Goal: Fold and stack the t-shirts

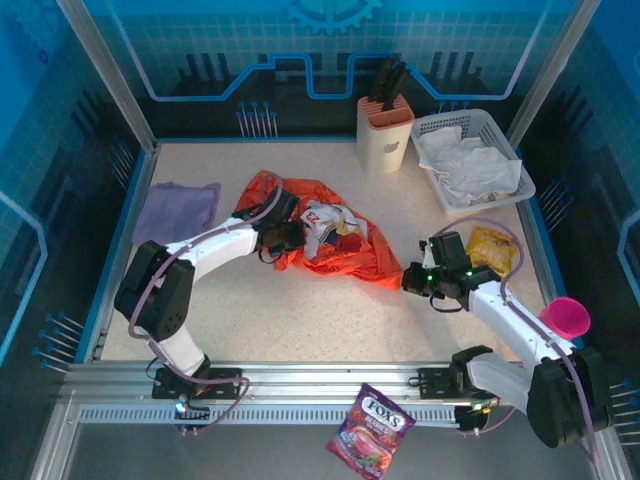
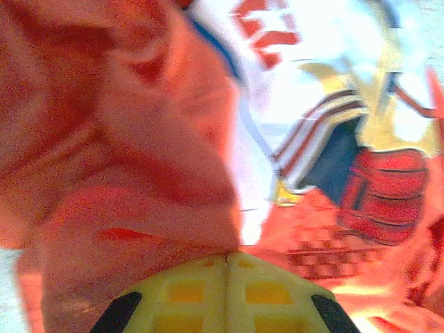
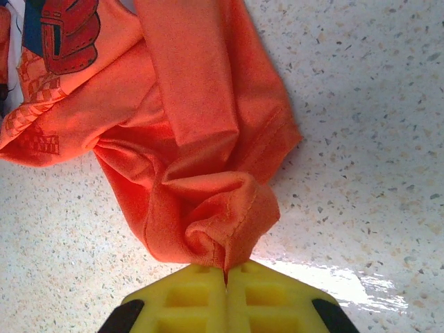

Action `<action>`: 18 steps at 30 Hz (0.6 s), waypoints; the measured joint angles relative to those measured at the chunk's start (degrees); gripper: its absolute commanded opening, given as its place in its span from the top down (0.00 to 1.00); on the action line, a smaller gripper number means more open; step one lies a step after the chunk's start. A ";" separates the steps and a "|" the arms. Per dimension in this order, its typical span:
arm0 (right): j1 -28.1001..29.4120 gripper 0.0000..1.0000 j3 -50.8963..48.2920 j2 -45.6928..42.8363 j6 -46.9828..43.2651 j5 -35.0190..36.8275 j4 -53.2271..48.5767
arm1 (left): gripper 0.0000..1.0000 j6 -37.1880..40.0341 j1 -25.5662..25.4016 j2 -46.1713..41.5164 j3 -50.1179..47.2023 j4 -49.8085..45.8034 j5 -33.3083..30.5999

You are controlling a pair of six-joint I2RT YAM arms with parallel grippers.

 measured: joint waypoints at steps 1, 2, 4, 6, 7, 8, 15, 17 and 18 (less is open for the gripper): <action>-0.09 1.00 0.07 0.02 -0.02 -0.02 0.00 | 1.00 0.04 -0.98 1.16 2.43 -1.46 -0.37; -0.22 1.00 0.13 0.04 -0.02 -0.02 -0.02 | 1.00 0.07 -1.86 2.58 4.90 -2.75 -0.68; -0.33 1.00 0.24 0.15 -0.04 -0.02 0.00 | 0.89 0.24 -3.21 5.18 8.55 -3.78 -0.94; -0.33 1.00 0.37 0.31 -0.22 -0.02 -0.04 | 0.76 0.85 -4.28 6.93 10.54 -4.94 -0.94; -0.37 1.00 0.48 0.37 -0.24 -0.02 -0.07 | 0.65 0.92 -4.87 7.82 11.37 -5.90 -0.94; -0.44 1.00 0.52 0.42 -0.31 -0.02 0.00 | 0.54 1.20 -5.31 8.44 11.89 -6.64 -0.90; -0.81 1.00 0.63 1.49 -0.44 -0.26 0.24 | 0.31 3.48 -7.69 10.16 14.27 -12.28 0.28; -0.81 1.00 0.63 2.01 -0.46 -0.28 0.31 | 0.31 4.26 -7.41 9.46 14.58 -14.01 0.79; -0.81 1.00 0.63 2.12 -0.46 -0.31 0.31 | 0.32 4.87 -7.15 8.90 14.93 -15.15 1.03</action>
